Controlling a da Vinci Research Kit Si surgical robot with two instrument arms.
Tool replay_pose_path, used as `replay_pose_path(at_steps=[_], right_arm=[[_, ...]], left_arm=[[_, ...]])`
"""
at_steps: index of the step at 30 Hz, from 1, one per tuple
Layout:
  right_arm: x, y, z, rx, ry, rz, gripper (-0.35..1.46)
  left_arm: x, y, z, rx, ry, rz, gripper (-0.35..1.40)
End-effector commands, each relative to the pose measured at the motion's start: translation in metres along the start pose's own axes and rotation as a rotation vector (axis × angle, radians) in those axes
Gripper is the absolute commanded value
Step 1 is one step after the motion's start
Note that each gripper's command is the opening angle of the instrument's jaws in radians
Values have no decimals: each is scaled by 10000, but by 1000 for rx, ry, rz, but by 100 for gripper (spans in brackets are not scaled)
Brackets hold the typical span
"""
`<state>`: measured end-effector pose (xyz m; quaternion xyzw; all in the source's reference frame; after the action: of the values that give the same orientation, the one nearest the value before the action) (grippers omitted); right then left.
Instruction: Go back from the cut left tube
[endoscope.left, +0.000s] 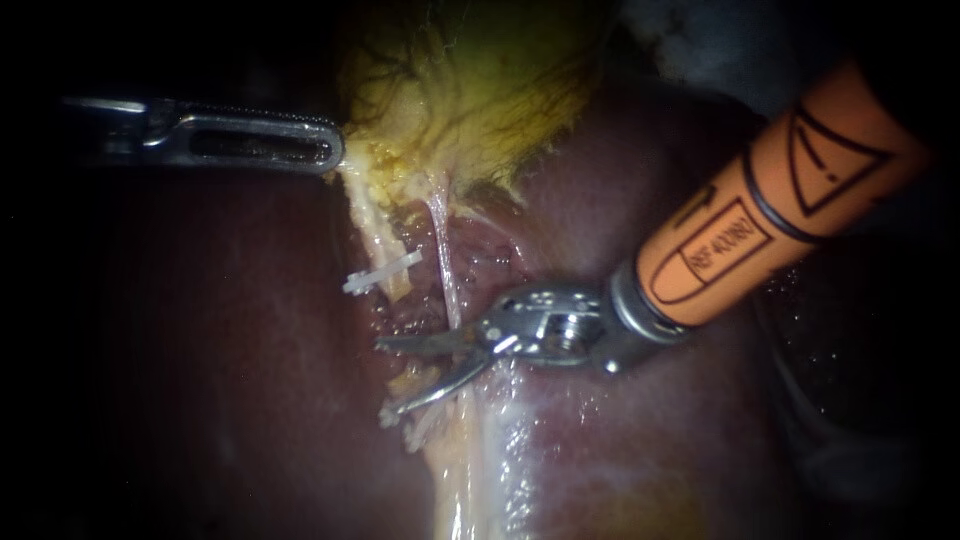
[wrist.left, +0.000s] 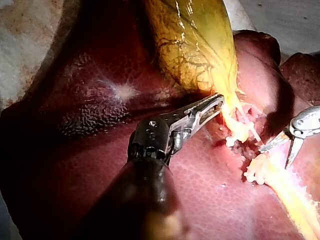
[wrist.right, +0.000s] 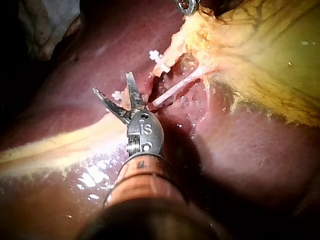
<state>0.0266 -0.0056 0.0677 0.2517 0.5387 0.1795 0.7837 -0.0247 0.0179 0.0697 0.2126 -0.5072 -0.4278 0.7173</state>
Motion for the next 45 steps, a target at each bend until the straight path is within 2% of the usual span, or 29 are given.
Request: replay_pose_path(at_steps=[1,4,7,10,11,14,17,19,22,30,33,41,45], right_arm=[[4,-5,-11,-30,3,-22,144],[12,-11,-38,-89,-1,-64,144],[23,-16,-70,-149,-57,-107,144],[30,-17,-96,-190,-175,-158,144],[32,-18,-104,-203,-230,-176,144],[35,-18,-122,-230,-344,-201,144],[38,-17,-139,-259,-422,-204,144],[41,-16,-146,-275,-453,-204,144],[46,-14,-153,-297,-471,-207,144],[47,-15,-156,-294,-474,-148,144],[47,-16,-157,-296,-474,-137,144],[46,-16,-160,-295,-474,-137,144],[46,-16,-160,-295,-474,-137,144]], left_arm=[[0,0,0,-1,0,1,-35],[1,1,1,-1,0,1,-35],[1,1,1,-1,0,1,-35],[2,1,1,-1,-1,1,-35],[2,1,1,-1,-1,1,-35],[2,2,1,-1,-1,2,-35],[2,2,1,-4,-1,2,-35],[2,2,2,-4,-1,2,-35],[3,3,3,-4,-2,3,-35],[14,10,16,-10,-6,9,-35],[24,14,28,-18,-13,15,-35],[47,29,64,-10,3,30,-35],[50,32,70,-10,9,32,-35]])
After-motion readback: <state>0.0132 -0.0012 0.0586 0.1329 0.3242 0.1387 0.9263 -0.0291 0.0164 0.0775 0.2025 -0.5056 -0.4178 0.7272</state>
